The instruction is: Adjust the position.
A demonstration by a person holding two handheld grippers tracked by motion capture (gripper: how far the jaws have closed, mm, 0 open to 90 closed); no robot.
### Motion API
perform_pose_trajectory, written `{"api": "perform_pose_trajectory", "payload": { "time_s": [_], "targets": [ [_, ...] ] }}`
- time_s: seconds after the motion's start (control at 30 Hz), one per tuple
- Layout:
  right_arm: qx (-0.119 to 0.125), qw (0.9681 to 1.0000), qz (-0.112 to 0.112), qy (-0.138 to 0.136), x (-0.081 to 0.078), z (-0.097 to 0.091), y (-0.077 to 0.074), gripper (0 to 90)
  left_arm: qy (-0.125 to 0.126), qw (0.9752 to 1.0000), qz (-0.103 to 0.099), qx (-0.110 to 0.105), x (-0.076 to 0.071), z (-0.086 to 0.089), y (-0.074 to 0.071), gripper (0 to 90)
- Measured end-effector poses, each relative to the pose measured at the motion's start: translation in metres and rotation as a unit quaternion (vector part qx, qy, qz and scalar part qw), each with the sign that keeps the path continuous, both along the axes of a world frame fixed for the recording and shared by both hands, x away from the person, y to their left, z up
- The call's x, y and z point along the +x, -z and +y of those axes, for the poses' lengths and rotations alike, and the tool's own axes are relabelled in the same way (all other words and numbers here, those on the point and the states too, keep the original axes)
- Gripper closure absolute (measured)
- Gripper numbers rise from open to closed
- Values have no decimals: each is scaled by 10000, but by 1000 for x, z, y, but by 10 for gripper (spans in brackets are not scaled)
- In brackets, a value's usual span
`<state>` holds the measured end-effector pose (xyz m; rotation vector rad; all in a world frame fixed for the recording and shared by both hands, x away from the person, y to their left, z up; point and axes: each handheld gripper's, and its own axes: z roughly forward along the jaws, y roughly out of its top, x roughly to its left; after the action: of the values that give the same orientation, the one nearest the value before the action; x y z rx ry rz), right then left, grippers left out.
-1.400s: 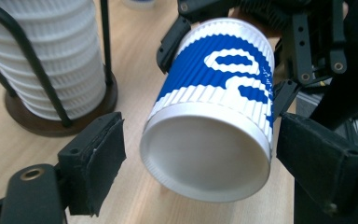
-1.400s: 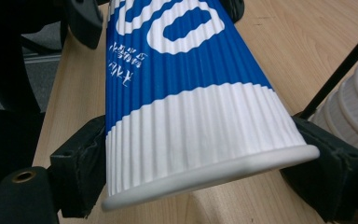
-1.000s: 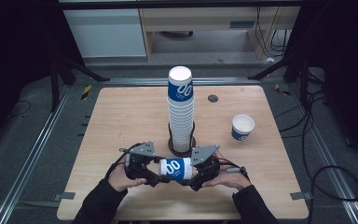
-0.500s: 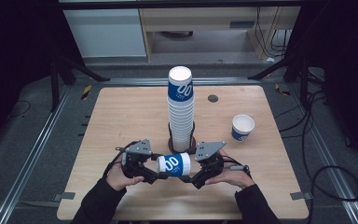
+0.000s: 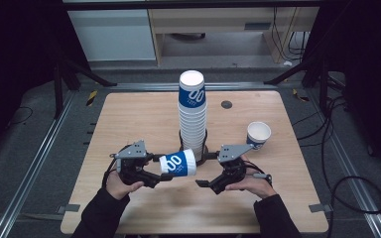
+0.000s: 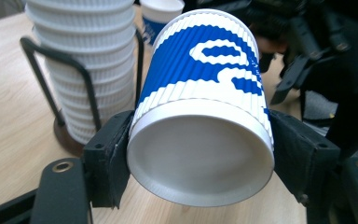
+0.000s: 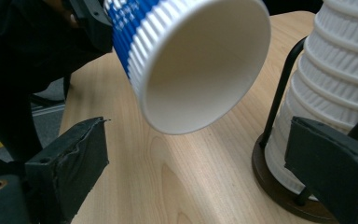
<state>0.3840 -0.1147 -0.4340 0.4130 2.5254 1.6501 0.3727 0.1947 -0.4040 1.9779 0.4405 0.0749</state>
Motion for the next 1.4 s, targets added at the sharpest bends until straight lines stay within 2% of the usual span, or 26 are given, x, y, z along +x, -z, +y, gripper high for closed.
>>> {"api": "perform_pose_trajectory", "payload": {
  "time_s": [0.17, 0.37, 0.6, 1.03, 1.27, 1.4],
  "targets": [
    [18, 9997, 121, -207, -1, 4, 3, 60, 236, 9997, 12, -39, -5, -9, 0, 270],
    [135, 9986, 199, -464, -4, 8, 3, 69, 508, 9987, 21, 41, -11, -19, 1, 270],
    [155, 9975, 255, -646, -6, 11, 4, 100, 639, 9978, 35, 162, -12, -24, 4, 270],
    [129, 9969, 329, -709, -6, 10, 5, 142, 648, 9977, 96, 146, -10, -24, 5, 269],
    [146, 9974, 273, -652, -6, 8, 4, 150, 514, 9985, 84, 145, -10, -24, 3, 228],
    [148, 9979, 235, -590, -5, 5, 2, 152, 461, 9989, 93, 72, -10, -21, 1, 212]
  ]
}}
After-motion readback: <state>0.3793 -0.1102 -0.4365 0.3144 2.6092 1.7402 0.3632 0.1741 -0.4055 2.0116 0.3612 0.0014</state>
